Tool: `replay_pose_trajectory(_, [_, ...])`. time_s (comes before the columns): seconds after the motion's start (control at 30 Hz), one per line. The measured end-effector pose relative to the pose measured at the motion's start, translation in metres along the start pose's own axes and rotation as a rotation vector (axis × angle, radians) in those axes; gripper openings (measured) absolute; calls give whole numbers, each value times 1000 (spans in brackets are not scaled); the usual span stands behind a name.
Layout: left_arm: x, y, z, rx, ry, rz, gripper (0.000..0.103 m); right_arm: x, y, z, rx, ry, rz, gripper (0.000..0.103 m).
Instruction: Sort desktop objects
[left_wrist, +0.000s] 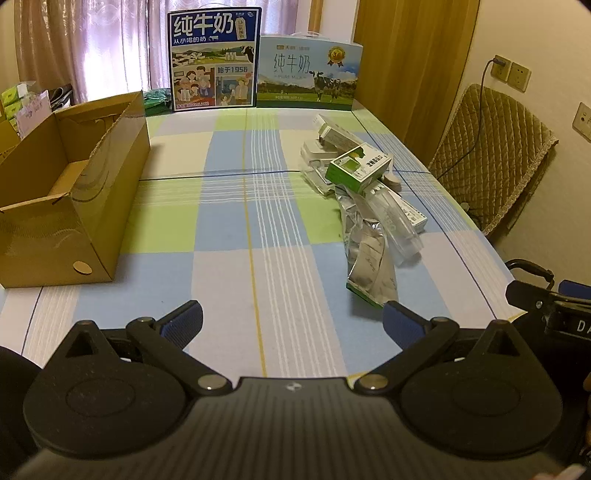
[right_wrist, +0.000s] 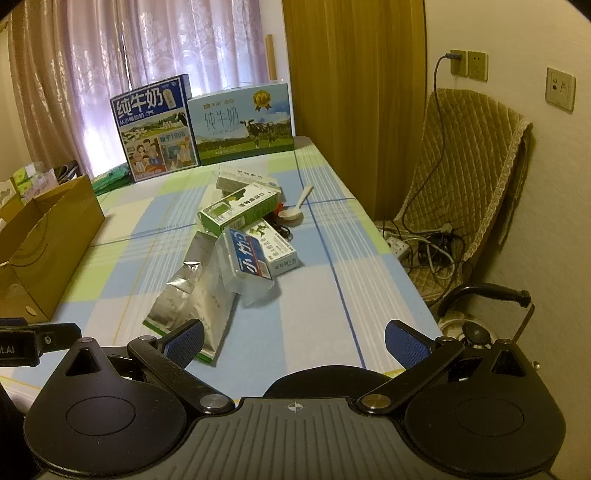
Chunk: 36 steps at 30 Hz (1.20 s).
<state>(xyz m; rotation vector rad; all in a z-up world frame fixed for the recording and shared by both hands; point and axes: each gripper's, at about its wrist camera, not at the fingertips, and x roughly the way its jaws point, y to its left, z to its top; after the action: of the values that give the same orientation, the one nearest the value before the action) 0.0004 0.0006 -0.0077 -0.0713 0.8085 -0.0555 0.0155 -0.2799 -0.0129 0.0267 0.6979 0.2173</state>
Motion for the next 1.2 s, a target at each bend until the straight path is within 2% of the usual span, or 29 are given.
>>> replay_pose_trajectory(1.2, [0,-2,0,-8,5,-2,102,1,-1,-1,-10,6,13,101])
